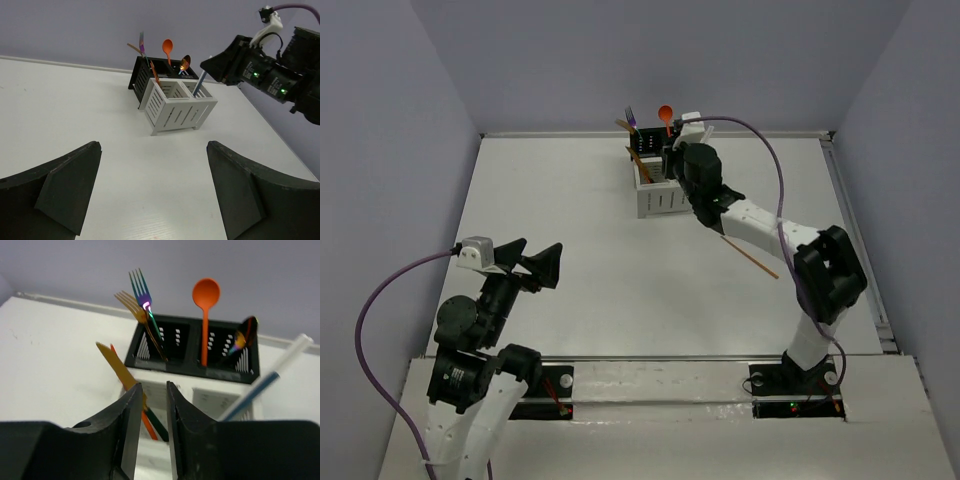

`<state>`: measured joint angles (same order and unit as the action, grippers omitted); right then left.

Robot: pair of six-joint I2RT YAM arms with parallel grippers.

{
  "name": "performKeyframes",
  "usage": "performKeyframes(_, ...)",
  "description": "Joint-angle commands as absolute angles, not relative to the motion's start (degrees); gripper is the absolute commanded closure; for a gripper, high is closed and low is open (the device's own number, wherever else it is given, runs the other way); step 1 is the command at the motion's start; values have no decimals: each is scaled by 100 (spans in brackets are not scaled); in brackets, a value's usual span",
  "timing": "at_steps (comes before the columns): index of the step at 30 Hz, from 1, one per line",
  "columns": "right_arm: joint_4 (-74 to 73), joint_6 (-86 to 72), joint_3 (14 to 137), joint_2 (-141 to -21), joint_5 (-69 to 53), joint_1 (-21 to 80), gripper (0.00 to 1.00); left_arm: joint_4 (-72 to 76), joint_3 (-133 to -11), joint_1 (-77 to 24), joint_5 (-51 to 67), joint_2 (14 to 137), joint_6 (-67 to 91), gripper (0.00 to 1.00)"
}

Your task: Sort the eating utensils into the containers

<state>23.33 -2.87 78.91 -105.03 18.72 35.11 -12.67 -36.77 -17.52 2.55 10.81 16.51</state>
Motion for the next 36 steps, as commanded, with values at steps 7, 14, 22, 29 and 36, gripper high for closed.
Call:
performKeyframes(7,-1317,-1897,5672,-8290,1426,2287,67,-949,-3797,-1784,387,1020,1564,1)
performKeyframes(14,-1625,-2917,4343,-7234,798,1679,45,-949,-3797,-1889,378,967,1556,1)
performKeyframes(22,-1872,-2752,4376,-7461,862,1328,34,-967,-3797,-2004,325,791,1564,1)
performKeyframes(29,-2259,-2215,4957,-8269,722,1169,34,-976,-3806,-2109,264,686,1556,1)
performKeyframes(36,-2285,-2013,5062,-8754,519,1002,33,-1002,-3814,-2215,211,615,1556,1)
